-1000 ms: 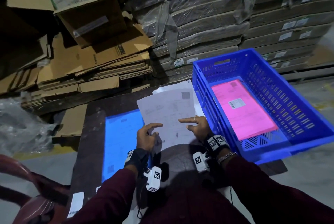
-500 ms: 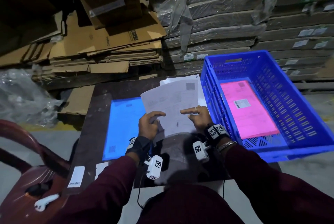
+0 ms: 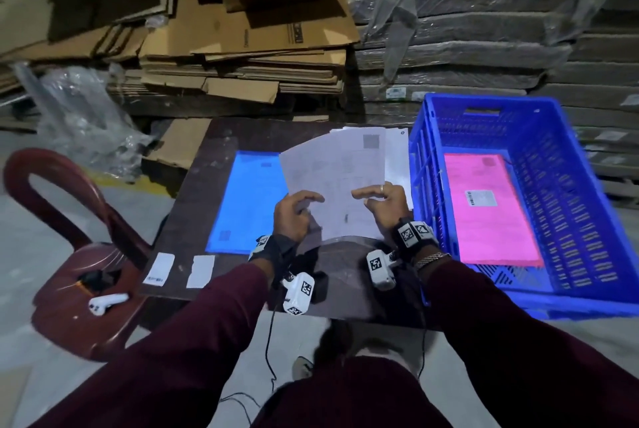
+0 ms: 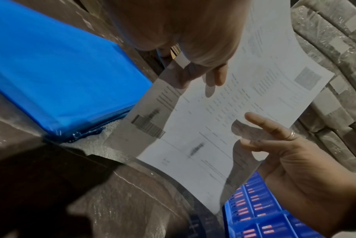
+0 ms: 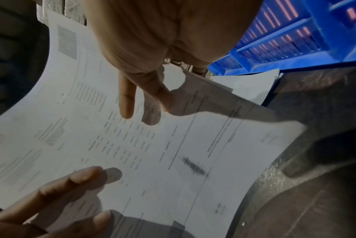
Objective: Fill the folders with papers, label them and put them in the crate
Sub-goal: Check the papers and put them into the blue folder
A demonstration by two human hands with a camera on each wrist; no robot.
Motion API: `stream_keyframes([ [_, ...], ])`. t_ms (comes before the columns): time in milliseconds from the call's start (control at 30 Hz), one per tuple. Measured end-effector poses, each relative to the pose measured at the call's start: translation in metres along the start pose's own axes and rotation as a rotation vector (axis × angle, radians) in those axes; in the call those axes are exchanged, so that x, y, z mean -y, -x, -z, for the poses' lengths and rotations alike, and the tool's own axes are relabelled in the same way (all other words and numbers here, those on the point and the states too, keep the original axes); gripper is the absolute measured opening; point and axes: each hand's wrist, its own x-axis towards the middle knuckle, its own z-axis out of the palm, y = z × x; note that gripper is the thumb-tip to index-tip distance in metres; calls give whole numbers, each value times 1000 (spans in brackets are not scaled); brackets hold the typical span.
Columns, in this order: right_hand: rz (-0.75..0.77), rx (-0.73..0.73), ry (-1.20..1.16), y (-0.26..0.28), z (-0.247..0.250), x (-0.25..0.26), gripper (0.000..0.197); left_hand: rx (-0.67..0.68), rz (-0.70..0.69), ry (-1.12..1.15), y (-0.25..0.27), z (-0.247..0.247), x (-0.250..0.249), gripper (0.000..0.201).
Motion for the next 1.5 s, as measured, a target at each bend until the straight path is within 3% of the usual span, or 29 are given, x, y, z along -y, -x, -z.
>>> stream_keyframes([
  [267,-53,67,12,-14,-2,-31,43,46,76,-61,1,-10,20,63],
  [467,9,103,-89,-26,7,-28,37,-107,7,21,-19,3,-7,55],
  [600,38,72,-214,-27,8,-23,43,-164,-36,-36,-32,18,-23,56],
  [667,28,58,-233,-32,8,-26,48,-213,56,-49,-35,28,-5,60],
  [733,6,32,-203,-40,12,-29,51,-246,205,-60,-31,39,14,46],
  [800,-34,13,-138,-49,17,-34,52,-195,377,-160,-23,47,26,30],
  [900,-70,5,-44,-57,26,-40,50,-85,537,-313,-4,46,49,35],
  [1000,-144,52,-3,-64,33,-43,50,47,534,-465,9,33,66,51],
  [1100,-229,97,-41,-63,34,-41,52,88,506,-485,11,21,70,60],
  [1367,-327,68,-120,-63,31,-38,56,203,630,-749,-8,4,54,60],
  [1500,-310,116,-116,-66,33,-37,56,239,635,-707,-10,5,56,45],
])
